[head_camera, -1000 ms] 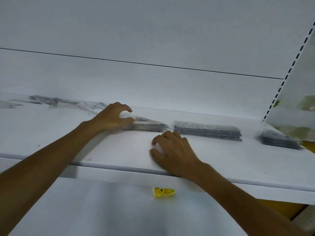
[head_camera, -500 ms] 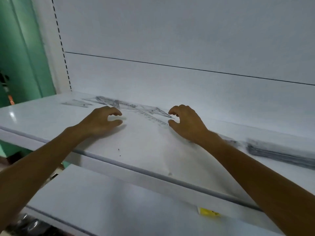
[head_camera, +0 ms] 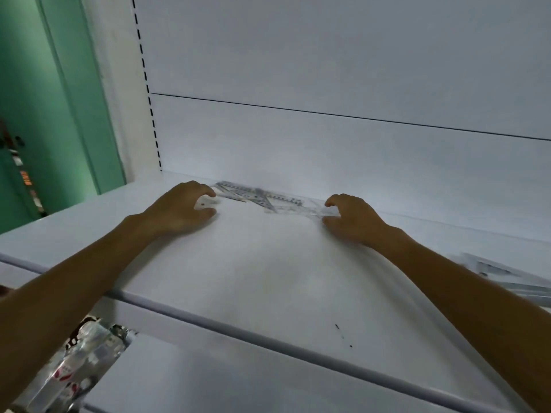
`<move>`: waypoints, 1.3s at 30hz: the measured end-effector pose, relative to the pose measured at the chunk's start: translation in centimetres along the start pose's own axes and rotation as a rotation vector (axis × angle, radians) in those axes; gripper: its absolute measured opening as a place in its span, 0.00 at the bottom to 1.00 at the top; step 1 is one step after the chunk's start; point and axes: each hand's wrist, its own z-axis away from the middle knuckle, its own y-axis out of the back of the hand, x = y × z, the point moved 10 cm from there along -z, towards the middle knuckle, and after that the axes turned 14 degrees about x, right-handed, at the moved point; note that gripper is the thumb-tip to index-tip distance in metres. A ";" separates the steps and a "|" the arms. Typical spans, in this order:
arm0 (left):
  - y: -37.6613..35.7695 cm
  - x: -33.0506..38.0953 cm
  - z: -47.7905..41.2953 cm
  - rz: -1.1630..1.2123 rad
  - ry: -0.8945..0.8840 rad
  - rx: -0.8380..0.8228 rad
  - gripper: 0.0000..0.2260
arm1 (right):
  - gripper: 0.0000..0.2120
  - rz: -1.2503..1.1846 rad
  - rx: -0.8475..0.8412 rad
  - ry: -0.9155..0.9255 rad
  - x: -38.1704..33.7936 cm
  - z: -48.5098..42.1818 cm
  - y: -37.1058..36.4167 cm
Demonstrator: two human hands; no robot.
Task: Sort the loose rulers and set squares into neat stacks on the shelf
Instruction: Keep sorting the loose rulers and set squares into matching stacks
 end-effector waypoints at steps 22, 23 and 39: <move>-0.4 -3.0 -1.7 0.252 0.092 0.068 0.27 | 0.15 0.038 0.164 0.099 -3.2 -1.6 -1.4; -0.3 -2.9 -1.5 0.278 0.092 0.070 0.24 | 0.15 0.048 0.167 0.112 -3.3 -1.5 -1.4; 0.9 7.2 -1.2 0.210 -0.134 0.055 0.25 | 0.18 0.004 0.330 0.119 -2.0 2.1 7.0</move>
